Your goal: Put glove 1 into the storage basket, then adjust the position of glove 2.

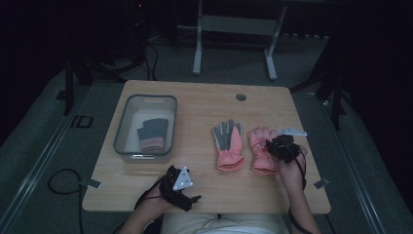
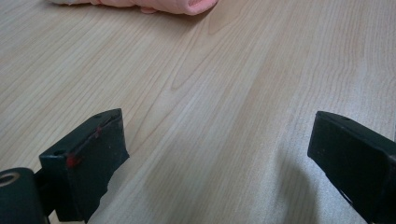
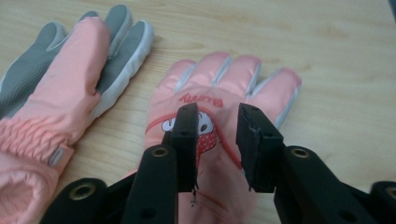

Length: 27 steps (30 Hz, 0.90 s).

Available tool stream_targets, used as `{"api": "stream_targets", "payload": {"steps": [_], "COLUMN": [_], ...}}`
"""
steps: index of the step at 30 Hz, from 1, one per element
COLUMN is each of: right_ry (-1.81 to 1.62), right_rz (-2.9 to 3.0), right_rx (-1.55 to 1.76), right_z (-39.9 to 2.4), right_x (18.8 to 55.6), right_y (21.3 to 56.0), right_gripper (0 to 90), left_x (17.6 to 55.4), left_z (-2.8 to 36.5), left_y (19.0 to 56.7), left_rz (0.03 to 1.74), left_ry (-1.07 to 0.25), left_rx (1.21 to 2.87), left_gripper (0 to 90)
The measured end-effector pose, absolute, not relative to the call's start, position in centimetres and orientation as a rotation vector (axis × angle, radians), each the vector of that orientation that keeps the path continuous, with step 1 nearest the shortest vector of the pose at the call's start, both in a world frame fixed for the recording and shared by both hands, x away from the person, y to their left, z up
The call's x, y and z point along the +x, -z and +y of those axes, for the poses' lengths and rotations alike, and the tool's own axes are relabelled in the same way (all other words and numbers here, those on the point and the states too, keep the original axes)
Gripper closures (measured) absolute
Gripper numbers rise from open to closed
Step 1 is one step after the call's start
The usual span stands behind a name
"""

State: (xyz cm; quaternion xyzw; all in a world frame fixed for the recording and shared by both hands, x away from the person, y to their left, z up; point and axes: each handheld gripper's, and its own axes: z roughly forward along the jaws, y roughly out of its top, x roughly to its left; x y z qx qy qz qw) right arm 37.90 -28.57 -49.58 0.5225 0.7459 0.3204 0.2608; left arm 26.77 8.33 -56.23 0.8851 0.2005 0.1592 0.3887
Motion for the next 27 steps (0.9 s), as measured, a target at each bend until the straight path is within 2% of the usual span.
{"api": "stream_targets", "payload": {"steps": [6,11,22,27], "right_ry": [-0.816,-0.764,-0.755,-0.787], "right_rz": [2.125,2.165,2.186,2.175], "right_rx": [1.295,1.303,1.370,1.394], "right_z": [-28.8,-28.7,-28.4,-28.6], "right_x": [37.7,38.2,39.0,39.1], "right_y": [49.9,51.3,52.1,52.1], "right_gripper": [61.6,62.0,80.3,84.9], "left_x": [26.8,26.8,26.7,26.7], "left_z": [8.3,8.3,8.3,8.3], "left_y": [56.2,56.2,56.2,56.2], "left_rz": [0.512,0.510,0.506,0.507], "left_ry": [-0.403,-0.404,-0.405,-0.403], "left_rx": [2.250,2.252,2.255,2.254], "left_gripper": [4.1,4.1,4.1,4.2]}}
